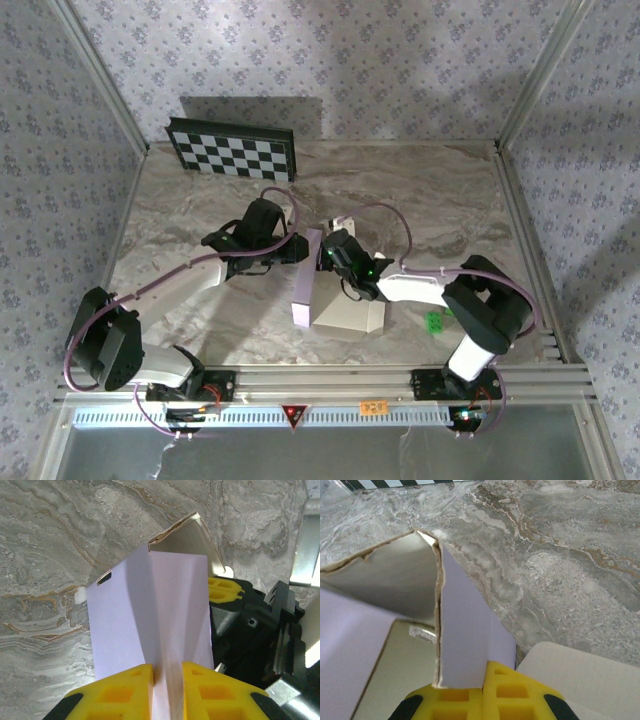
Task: Fold the paper box
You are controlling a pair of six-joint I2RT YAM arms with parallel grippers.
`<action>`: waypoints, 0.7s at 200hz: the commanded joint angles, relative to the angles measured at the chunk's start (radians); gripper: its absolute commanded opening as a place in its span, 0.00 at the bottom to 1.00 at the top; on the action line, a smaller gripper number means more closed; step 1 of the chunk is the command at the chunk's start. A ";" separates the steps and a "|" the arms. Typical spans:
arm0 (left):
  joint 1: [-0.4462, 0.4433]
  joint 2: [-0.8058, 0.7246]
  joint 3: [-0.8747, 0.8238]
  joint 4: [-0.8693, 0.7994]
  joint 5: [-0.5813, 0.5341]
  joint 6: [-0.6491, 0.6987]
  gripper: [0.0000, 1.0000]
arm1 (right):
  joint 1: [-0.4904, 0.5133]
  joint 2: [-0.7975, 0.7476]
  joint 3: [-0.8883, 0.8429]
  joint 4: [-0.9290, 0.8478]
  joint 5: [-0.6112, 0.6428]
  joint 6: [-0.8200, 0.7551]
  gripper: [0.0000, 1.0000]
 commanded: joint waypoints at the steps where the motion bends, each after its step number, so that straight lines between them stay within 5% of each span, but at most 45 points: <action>1: -0.007 0.055 -0.055 -0.116 -0.034 -0.011 0.20 | 0.039 -0.041 -0.020 -0.071 -0.044 0.035 0.06; 140: -0.006 0.077 -0.061 -0.108 -0.044 -0.037 0.20 | 0.095 -0.090 -0.053 -0.123 -0.047 0.086 0.05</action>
